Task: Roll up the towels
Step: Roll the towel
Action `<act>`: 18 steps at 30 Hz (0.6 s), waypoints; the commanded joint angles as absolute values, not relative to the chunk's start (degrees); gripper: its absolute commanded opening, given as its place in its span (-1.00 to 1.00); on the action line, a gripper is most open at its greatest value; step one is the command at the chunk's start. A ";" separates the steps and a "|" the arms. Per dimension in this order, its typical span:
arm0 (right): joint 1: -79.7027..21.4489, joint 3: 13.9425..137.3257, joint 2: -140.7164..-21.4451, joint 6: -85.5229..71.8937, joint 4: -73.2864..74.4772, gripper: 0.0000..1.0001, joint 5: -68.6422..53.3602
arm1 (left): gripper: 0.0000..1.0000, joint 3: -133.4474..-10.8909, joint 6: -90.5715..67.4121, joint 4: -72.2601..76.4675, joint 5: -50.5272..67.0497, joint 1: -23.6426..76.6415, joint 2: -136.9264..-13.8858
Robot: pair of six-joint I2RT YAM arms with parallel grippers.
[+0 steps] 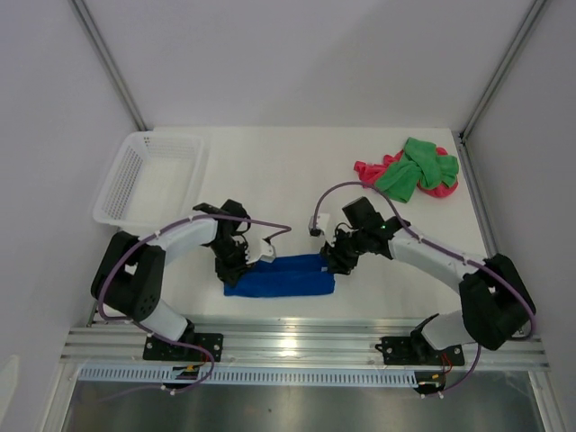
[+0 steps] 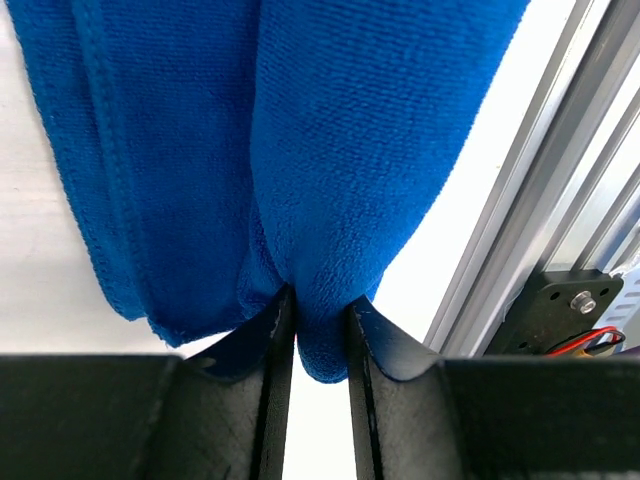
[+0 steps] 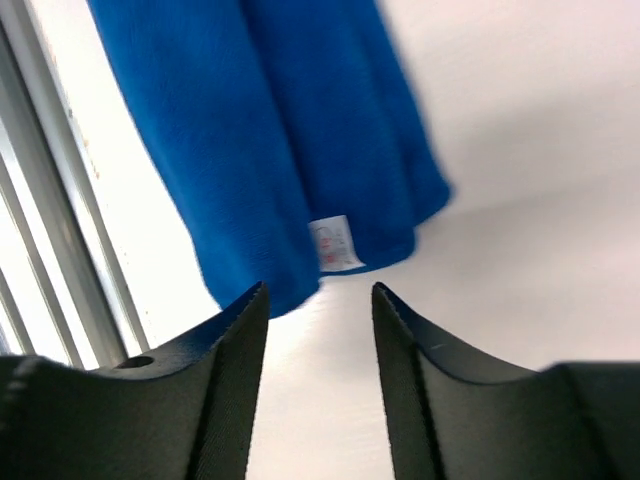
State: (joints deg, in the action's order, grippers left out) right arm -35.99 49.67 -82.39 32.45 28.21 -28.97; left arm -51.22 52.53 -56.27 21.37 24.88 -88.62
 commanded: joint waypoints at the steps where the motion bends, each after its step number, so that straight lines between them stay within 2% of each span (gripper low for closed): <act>1: -35.68 49.40 -74.55 27.96 23.74 0.01 -26.01 | -0.43 -53.79 52.82 -55.63 22.67 24.26 -89.56; 2: -35.77 48.35 -73.23 25.95 23.03 0.21 -26.10 | -0.42 -53.88 52.74 -55.72 22.76 24.26 -89.65; 7: -37.44 42.90 -65.85 19.97 14.46 0.22 -24.70 | -0.33 -54.40 52.38 -55.63 22.33 24.26 -90.09; 9: -40.68 39.83 -65.04 16.37 11.18 0.09 -23.91 | -0.31 -54.67 51.86 -55.46 21.98 24.26 -90.44; 11: -43.75 37.98 -65.39 13.90 5.47 -0.18 -23.73 | -0.29 -54.93 51.59 -55.46 21.62 24.26 -90.61; 13: -47.98 35.61 -67.22 12.04 0.64 -0.31 -26.61 | -0.28 -55.19 51.33 -55.46 21.62 24.26 -90.88; 18: -50.27 34.36 -73.29 9.94 -7.20 -0.48 -27.95 | -0.27 -55.11 50.63 -55.20 21.09 24.17 -90.97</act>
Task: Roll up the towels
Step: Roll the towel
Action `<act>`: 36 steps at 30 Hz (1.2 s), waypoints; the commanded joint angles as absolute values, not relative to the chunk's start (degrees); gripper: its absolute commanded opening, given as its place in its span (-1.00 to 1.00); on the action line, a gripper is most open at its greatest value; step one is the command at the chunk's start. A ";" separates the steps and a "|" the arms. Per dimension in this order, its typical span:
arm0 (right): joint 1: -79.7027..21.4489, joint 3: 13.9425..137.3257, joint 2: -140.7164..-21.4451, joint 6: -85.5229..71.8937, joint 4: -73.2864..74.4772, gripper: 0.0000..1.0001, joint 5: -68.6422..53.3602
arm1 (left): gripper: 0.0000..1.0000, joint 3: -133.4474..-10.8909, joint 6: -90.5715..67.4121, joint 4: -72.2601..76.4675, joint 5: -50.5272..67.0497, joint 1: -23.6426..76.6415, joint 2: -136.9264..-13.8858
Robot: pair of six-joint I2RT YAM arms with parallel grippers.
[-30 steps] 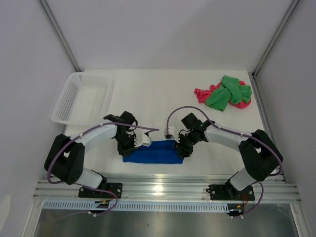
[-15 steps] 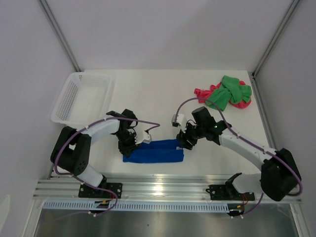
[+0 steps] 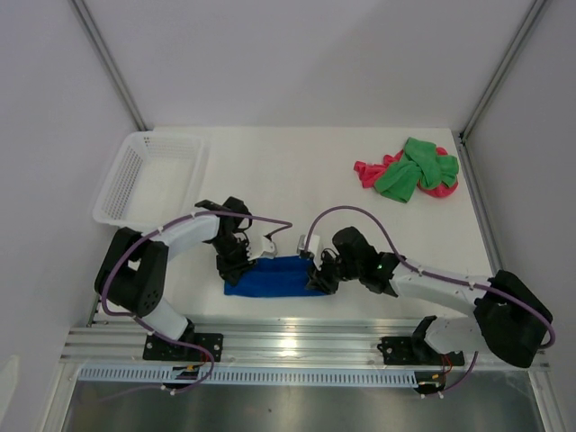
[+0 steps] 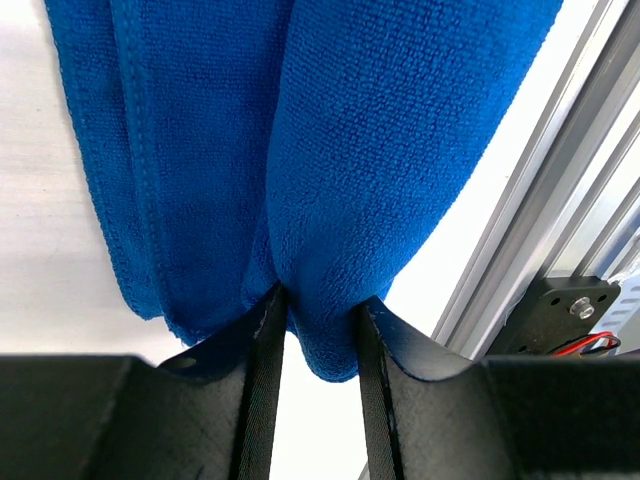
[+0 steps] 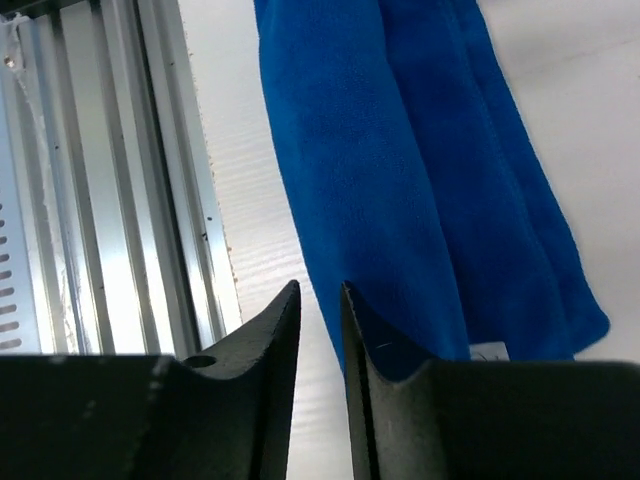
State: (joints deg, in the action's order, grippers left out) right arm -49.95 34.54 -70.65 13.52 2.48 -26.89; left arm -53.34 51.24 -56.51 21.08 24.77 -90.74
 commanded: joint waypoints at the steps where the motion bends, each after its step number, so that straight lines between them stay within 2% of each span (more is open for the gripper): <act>1: -50.27 34.63 -74.43 9.84 -7.99 -0.49 -28.04 | -0.27 -54.93 50.54 -55.02 21.01 24.08 -90.97; 12: -46.06 35.69 -86.47 5.28 -14.94 -0.59 -28.12 | -0.17 -55.72 47.73 -52.21 17.85 22.94 -88.77; 20: -43.95 34.80 -86.84 1.85 -18.72 -0.58 -29.88 | -0.10 -58.36 45.53 -51.95 19.51 20.39 -84.64; 26: -42.63 34.89 -88.76 0.79 -18.54 -0.58 -29.36 | -0.12 -57.31 41.66 -47.82 16.96 20.30 -78.42; 32: -42.63 34.19 -89.65 0.26 -19.60 -0.57 -29.09 | -0.01 -43.43 46.04 -40.89 10.22 29.78 -65.94; 36: -42.63 33.93 -89.91 0.26 -19.42 -0.56 -28.83 | 0.04 -36.66 47.46 -37.89 5.37 36.19 -62.85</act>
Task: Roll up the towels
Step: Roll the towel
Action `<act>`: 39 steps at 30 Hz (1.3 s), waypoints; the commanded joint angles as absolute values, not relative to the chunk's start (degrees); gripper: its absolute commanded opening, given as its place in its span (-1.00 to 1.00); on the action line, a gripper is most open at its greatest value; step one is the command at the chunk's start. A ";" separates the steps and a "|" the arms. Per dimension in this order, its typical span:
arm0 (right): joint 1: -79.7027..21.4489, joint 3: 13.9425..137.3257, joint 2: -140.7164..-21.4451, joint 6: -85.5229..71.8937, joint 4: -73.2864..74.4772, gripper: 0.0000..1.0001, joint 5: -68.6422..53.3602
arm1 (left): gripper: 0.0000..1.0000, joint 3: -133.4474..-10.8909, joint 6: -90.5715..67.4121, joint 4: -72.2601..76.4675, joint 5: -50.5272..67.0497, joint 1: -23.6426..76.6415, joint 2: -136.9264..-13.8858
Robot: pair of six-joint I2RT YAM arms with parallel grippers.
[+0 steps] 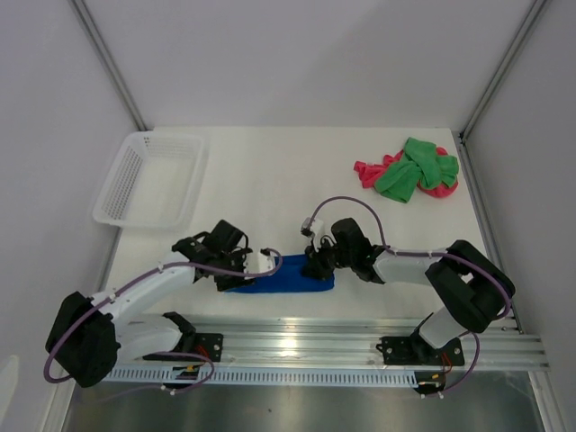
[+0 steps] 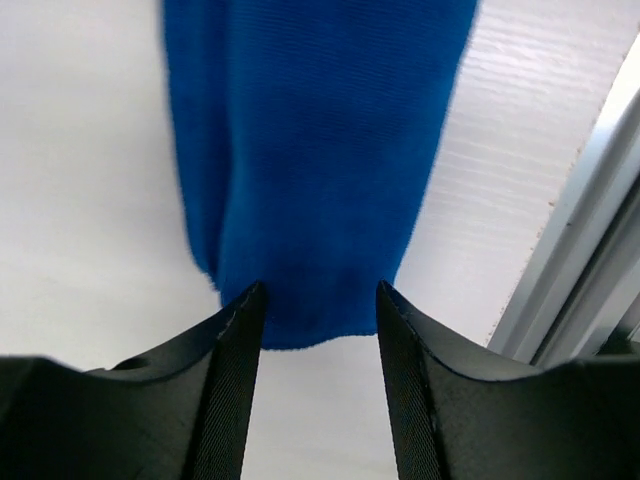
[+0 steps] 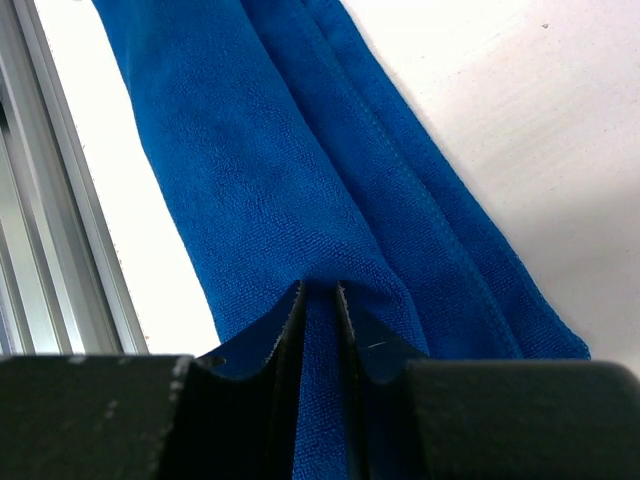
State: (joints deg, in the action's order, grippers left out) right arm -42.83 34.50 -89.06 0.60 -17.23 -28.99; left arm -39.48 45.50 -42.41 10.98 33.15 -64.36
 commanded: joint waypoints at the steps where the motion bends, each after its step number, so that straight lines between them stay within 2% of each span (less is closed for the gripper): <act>1: -42.63 33.93 -89.83 0.26 -19.42 -0.56 -28.74 | 0.07 -34.65 47.46 -36.84 4.40 36.91 -62.49; 2: -42.63 33.75 -89.91 -0.95 -19.42 -0.56 -28.74 | 0.17 -34.11 47.63 -35.52 3.00 38.22 -62.23; 7: -42.63 33.31 -89.74 -1.32 -19.69 -0.56 -28.30 | 0.23 -31.73 47.99 -33.05 0.88 40.08 -62.84; 19: -42.54 33.57 -89.74 -0.62 -18.54 -0.53 -27.25 | 0.27 -32.61 48.43 -37.79 4.92 40.25 -65.39; 23: -42.63 33.57 -90.00 -0.70 -18.63 -0.52 -26.98 | 0.26 -32.43 47.38 -34.47 0.54 40.17 -65.05; 28: -42.54 33.49 -90.79 -1.49 -18.72 -0.52 -26.89 | 0.28 -38.73 44.48 -36.55 0.44 39.99 -57.85; 32: -42.63 33.13 -90.88 -1.84 -18.81 -0.52 -26.54 | 0.28 -44.20 41.49 -45.34 4.21 40.08 -55.81; 35: -42.54 33.31 -90.70 -1.85 -18.81 -0.52 -26.54 | 0.27 -41.94 40.87 -48.25 7.11 40.17 -55.46; 39: -42.54 33.49 -90.62 -1.67 -18.63 -0.51 -26.54 | 0.28 -36.93 41.40 -46.15 5.10 40.25 -55.46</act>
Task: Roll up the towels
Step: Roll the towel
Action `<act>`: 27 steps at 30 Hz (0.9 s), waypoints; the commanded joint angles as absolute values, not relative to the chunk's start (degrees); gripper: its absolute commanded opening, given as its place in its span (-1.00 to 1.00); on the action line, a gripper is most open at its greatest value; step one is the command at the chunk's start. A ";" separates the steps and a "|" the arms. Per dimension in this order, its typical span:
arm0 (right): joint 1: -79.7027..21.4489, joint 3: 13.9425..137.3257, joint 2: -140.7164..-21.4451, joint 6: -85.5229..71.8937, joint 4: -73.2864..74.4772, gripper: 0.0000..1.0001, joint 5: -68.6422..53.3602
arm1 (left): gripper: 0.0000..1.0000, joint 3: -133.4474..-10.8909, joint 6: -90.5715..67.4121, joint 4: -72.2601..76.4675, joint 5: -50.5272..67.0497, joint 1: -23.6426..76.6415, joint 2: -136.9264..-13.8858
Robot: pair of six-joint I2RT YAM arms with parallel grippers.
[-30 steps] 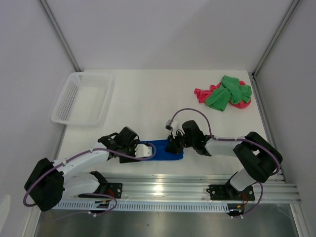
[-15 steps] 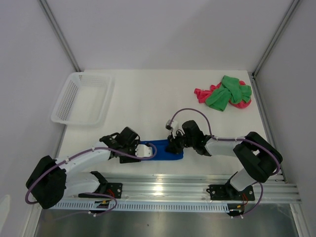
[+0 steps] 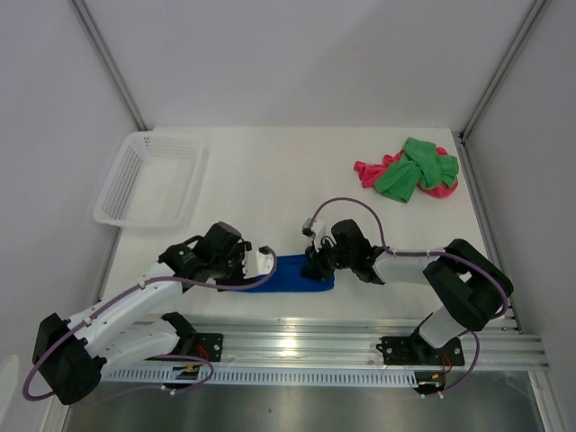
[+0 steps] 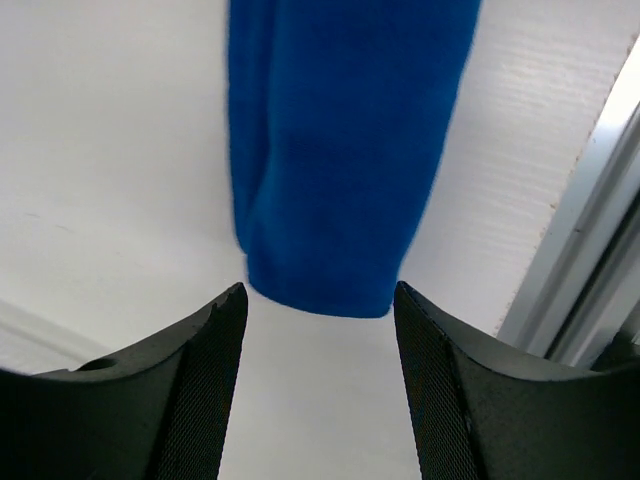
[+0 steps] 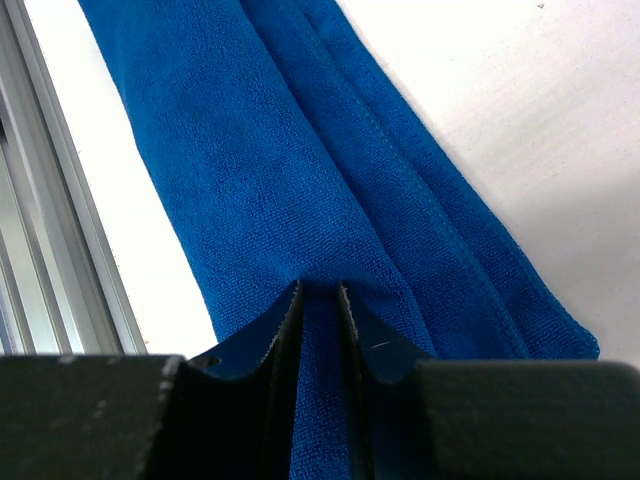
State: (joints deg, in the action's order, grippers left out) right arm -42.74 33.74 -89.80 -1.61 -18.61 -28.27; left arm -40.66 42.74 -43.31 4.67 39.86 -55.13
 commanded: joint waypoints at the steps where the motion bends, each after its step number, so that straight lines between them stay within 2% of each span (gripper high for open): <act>1: -42.54 33.49 -90.62 -1.67 -18.63 -0.51 -26.54 | 0.28 -34.74 41.48 -44.75 4.84 40.69 -56.16; 13: -42.45 33.22 -90.62 -1.67 -18.02 -0.49 -26.28 | 0.30 -28.84 41.22 -35.69 1.68 43.07 -61.52; 16: -42.45 33.40 -89.74 -0.97 -17.05 -0.46 -26.19 | 0.25 -28.04 41.13 -33.40 -1.39 43.07 -64.42; 18: -42.54 33.83 -88.60 -0.27 -15.22 -0.38 -26.28 | 0.10 -27.51 41.31 -32.18 -2.37 43.07 -65.65; 19: -42.54 34.10 -88.07 0.43 -14.42 -0.34 -26.37 | -0.11 -27.34 41.40 -31.91 -2.63 43.07 -65.92; 21: -42.80 34.80 -85.62 4.03 -11.10 -0.21 -26.19 | -0.39 -26.98 41.57 -31.29 -3.60 43.07 -66.09; 22: -43.24 35.07 -84.65 5.44 -9.60 -0.13 -24.97 | -0.64 -26.90 41.66 -31.29 -3.69 43.07 -66.01; 24: -44.64 35.94 -81.06 10.27 -4.34 -0.06 -22.86 | -0.94 -26.98 41.57 -31.46 -3.69 43.07 -65.22; 27: -46.31 35.33 -76.48 14.73 -3.00 0.07 -21.97 | -0.99 -27.60 41.75 -32.43 -2.29 42.98 -63.55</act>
